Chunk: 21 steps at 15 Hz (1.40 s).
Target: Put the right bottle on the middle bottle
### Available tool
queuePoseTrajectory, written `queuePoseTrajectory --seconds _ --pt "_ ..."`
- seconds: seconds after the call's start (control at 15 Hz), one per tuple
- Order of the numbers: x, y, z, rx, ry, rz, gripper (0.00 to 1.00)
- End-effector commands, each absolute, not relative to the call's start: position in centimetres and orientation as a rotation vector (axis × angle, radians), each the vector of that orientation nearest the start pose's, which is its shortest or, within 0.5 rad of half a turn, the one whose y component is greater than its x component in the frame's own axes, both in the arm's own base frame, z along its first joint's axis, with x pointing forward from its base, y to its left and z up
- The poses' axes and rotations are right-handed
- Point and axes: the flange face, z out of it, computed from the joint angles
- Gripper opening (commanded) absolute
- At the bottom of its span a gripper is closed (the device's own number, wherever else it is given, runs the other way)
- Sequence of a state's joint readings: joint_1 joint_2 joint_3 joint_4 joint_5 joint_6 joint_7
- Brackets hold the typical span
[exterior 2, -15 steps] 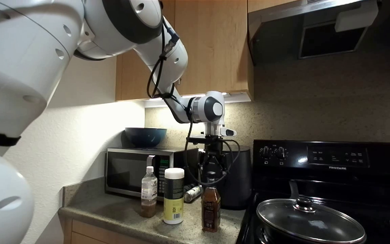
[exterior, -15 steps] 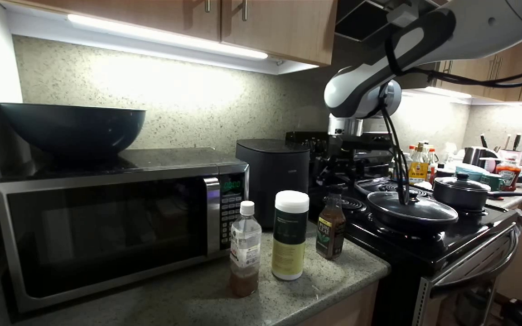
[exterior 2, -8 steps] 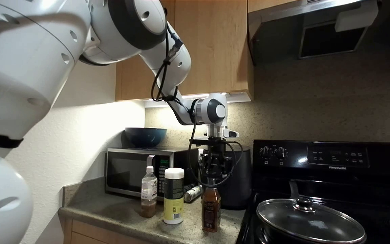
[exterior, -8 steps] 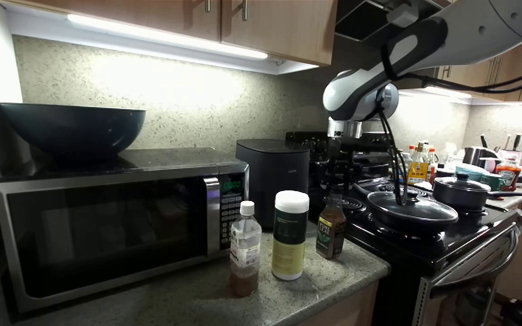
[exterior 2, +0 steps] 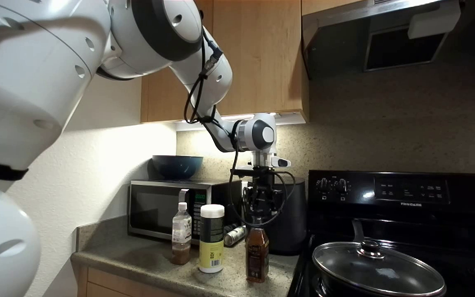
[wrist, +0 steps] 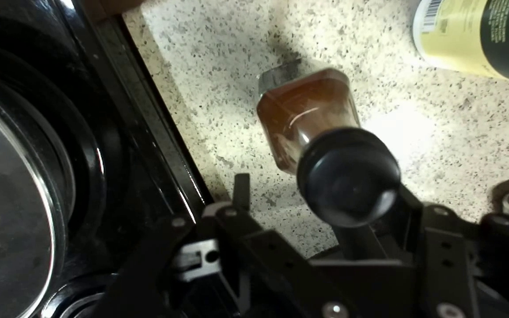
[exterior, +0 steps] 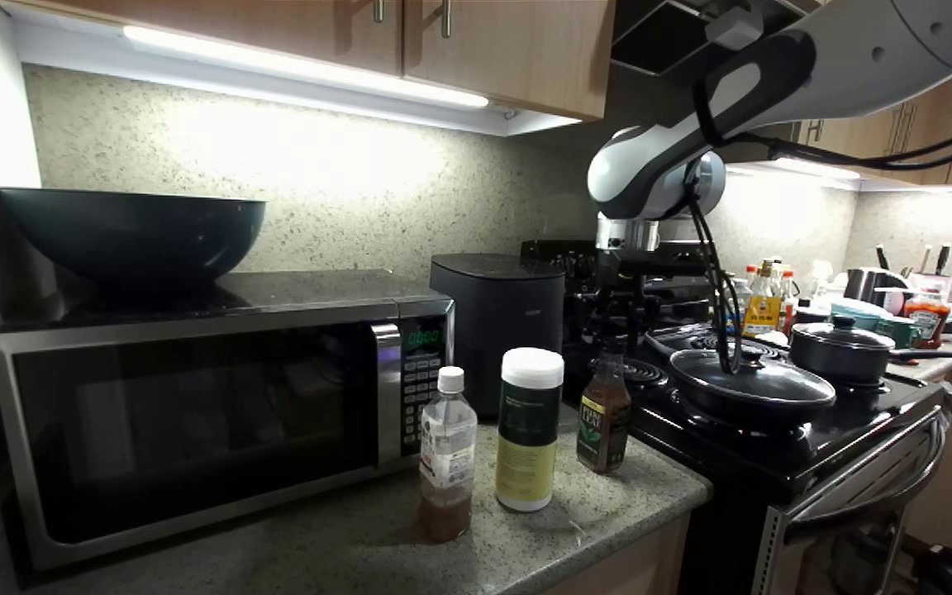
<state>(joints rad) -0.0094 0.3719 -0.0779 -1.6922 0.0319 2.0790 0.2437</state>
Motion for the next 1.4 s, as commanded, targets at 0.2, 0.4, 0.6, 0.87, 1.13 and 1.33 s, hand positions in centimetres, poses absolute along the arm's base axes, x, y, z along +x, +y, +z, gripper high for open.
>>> queuePoseTrajectory --seconds 0.2,0.4,0.6,0.87,1.13,1.33 --pt "65.0 -4.5 38.6 -3.092 0.498 -0.006 1.0" --pt "64.6 -4.1 38.3 -3.097 0.499 0.0 1.0" --pt "64.2 -4.0 38.1 -3.097 0.515 -0.013 1.0" --pt "63.7 -4.0 37.9 -3.095 0.517 -0.032 0.75" --pt "63.4 -3.9 37.8 -3.091 0.516 -0.044 0.53" --pt "63.3 -3.9 37.9 -3.086 0.52 -0.049 0.34"
